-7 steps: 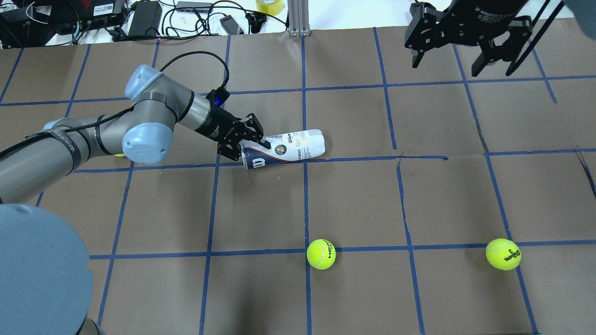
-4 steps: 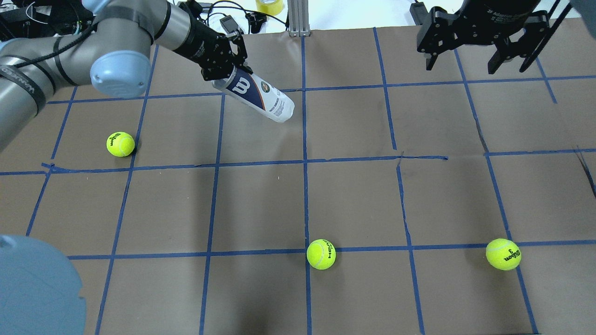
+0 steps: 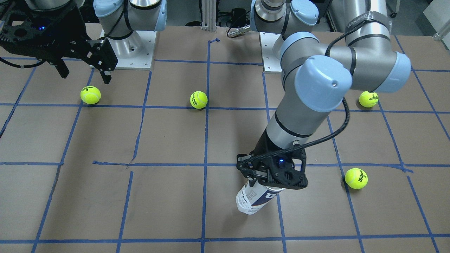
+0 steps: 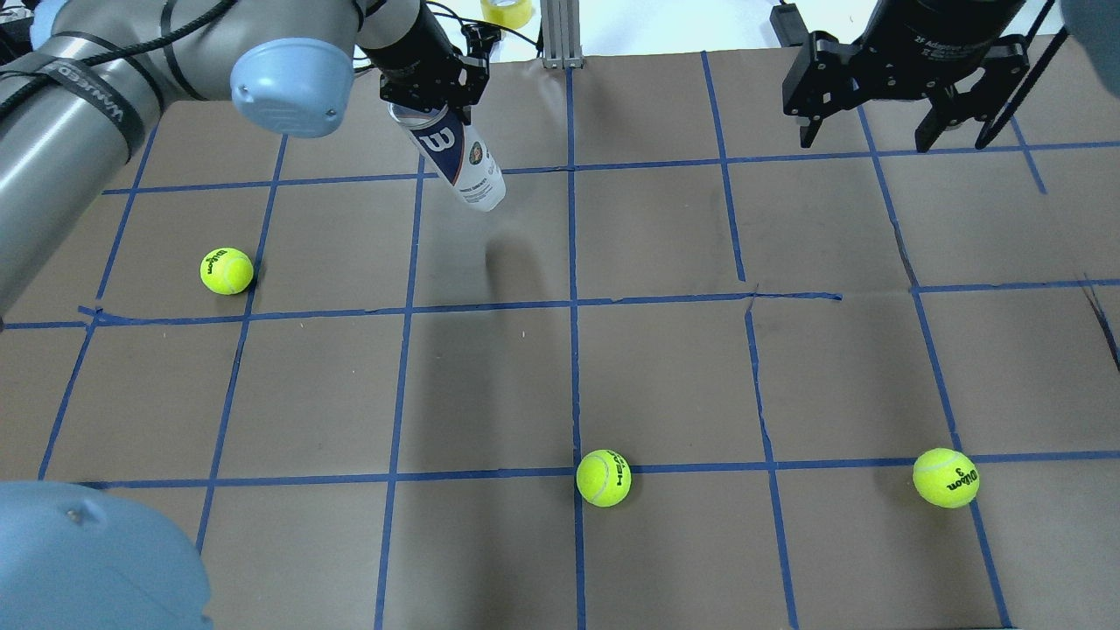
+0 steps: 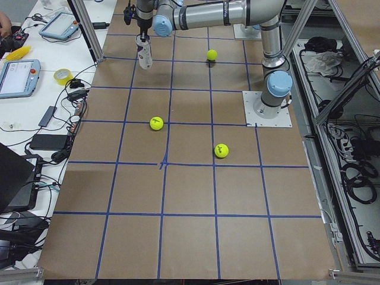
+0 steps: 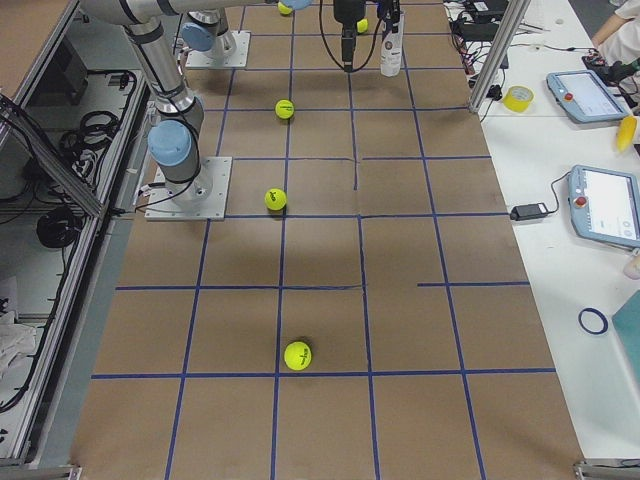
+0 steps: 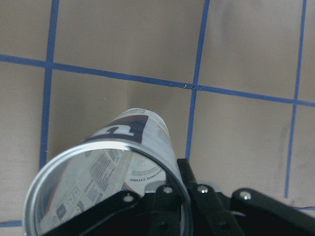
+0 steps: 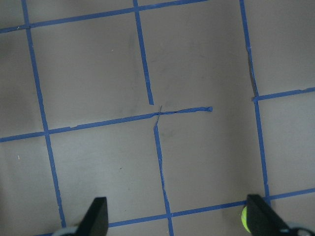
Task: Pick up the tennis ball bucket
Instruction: 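Lift the can with the left gripper and rotate it upright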
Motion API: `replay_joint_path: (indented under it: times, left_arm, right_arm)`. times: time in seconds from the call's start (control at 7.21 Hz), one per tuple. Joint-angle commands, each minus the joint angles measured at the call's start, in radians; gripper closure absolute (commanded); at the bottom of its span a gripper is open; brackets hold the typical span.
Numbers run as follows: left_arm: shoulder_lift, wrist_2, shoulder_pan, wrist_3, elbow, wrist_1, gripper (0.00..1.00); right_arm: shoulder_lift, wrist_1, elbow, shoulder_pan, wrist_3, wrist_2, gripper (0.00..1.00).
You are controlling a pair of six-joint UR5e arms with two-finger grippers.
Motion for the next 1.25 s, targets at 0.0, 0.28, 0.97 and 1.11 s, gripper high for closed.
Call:
replay_joint_path:
  times: [0.0, 0.28, 0.97, 1.11]
  left_arm:
    - [-0.049, 0.059, -0.047, 0.123, 0.002, -0.011, 1.0]
    - [-0.062, 0.059, -0.047, 0.137, 0.0, 0.001, 1.0]
    - [-0.054, 0.054, -0.052, 0.044, -0.023, -0.01, 0.03]
    - [-0.019, 0.059, -0.064, 0.01, -0.015, -0.045, 0.0]
  right_arm:
    - [0.0, -0.003, 0.0, 0.0, -0.003, -0.002, 0.0]
    - [0.0, 0.0, 0.0, 0.0, -0.003, -0.002, 0.0]
    - [0.0, 0.0, 0.002, 0.0, 0.0, -0.002, 0.0]
    - [0.0, 0.0, 0.002, 0.0, 0.0, -0.002, 0.0]
